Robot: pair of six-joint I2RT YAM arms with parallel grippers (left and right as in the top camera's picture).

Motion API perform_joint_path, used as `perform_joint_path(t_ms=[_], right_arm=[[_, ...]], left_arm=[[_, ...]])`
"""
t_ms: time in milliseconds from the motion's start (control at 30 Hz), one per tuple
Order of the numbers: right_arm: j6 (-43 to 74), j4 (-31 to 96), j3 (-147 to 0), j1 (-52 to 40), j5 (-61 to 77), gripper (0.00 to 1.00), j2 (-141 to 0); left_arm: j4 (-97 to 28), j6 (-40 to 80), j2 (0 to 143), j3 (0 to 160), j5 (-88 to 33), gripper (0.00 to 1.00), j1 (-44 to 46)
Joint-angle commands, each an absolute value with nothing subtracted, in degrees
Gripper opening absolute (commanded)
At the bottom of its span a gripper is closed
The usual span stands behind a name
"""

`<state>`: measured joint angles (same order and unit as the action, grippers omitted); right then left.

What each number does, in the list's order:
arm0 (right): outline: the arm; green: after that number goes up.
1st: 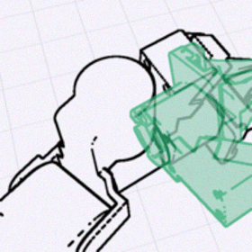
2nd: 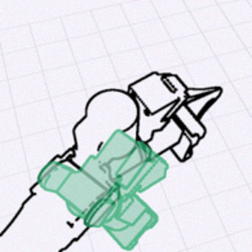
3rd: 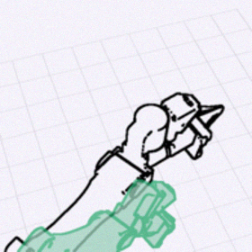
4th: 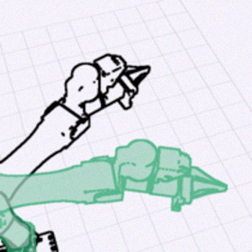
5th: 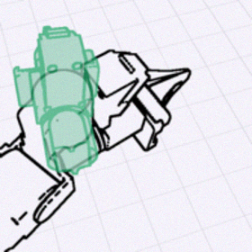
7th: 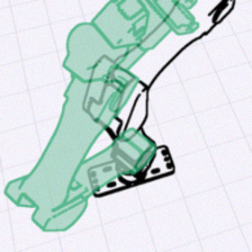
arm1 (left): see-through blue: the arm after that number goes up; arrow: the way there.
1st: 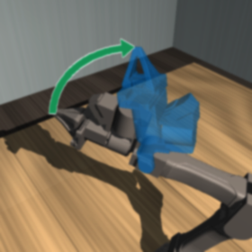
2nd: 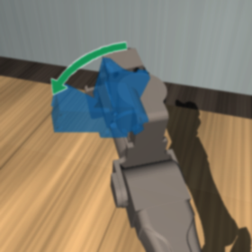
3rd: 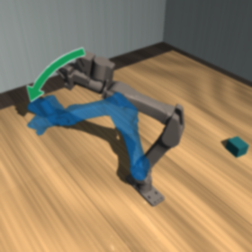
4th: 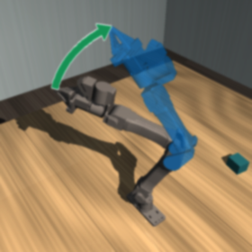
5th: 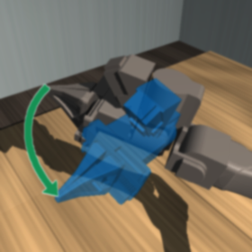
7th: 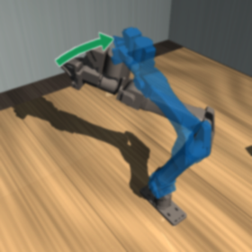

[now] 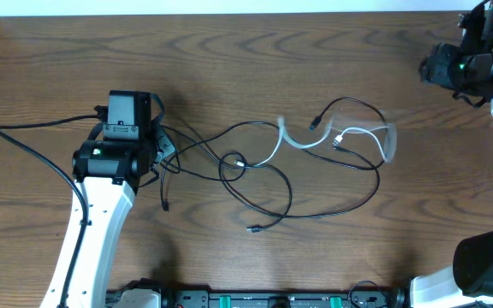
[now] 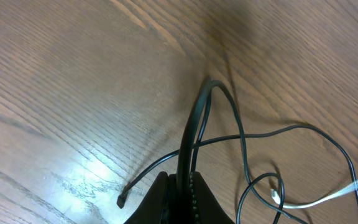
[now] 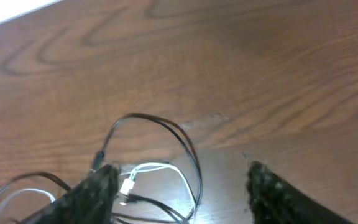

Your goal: Untangle cables

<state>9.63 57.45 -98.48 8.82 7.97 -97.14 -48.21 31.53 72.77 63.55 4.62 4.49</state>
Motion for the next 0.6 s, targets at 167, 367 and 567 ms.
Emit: perform_joint_path(t_ms=[167, 367, 567], right_arm=[[9.4, 56.6, -98.1, 4.8, 17.2, 0.67, -97.6], [9.8, 54.5, -97.9, -3.4, 19.0, 0.66, -98.5], [11.7, 51.2, -97.9, -11.9, 19.0, 0.64, -103.1]], left_arm=[[-48.4, 31.8, 73.0, 64.0, 5.0, 0.08, 4.2], [-48.4, 31.8, 73.0, 64.0, 5.0, 0.07, 4.2], [-48.4, 31.8, 73.0, 64.0, 5.0, 0.07, 4.2]])
